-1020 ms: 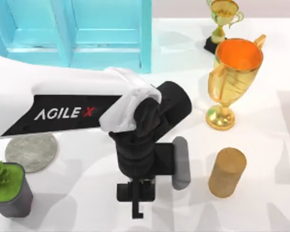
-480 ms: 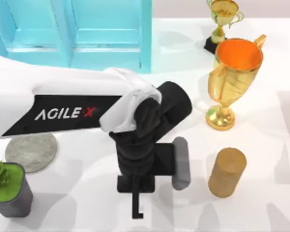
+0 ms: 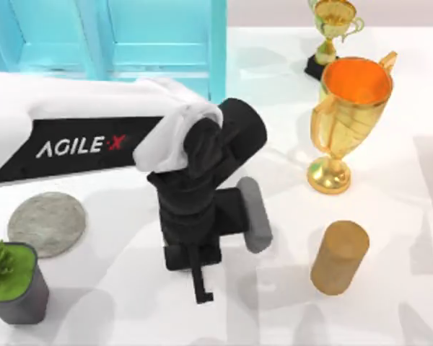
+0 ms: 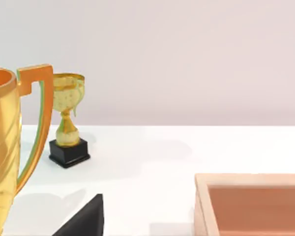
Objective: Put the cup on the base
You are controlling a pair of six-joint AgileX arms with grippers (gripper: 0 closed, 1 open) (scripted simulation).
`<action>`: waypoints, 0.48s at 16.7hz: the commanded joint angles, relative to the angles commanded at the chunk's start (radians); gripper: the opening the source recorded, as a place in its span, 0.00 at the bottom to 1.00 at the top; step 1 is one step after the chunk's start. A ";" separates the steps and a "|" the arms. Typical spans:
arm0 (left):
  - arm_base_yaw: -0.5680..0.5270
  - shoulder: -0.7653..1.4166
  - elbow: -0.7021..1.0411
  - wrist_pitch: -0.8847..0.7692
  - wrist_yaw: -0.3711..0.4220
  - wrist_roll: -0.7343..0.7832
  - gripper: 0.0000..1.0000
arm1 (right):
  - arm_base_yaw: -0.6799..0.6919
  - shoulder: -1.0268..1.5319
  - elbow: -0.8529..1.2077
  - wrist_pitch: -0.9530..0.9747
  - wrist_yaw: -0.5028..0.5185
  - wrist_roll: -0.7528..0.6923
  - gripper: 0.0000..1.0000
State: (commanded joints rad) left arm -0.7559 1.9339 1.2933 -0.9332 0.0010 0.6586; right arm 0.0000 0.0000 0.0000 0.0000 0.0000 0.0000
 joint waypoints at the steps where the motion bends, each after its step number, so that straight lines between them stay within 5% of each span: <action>1: 0.040 -0.004 0.011 -0.015 0.001 -0.046 0.00 | 0.000 0.000 0.000 0.000 0.000 0.000 1.00; 8: 0.330 -0.038 0.071 -0.105 0.002 -0.601 0.00 | 0.000 0.000 0.000 0.000 0.000 0.000 1.00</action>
State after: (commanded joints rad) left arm -0.4263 1.8960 1.3644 -1.0381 0.0029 0.0580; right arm 0.0000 0.0000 0.0000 0.0000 0.0000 0.0000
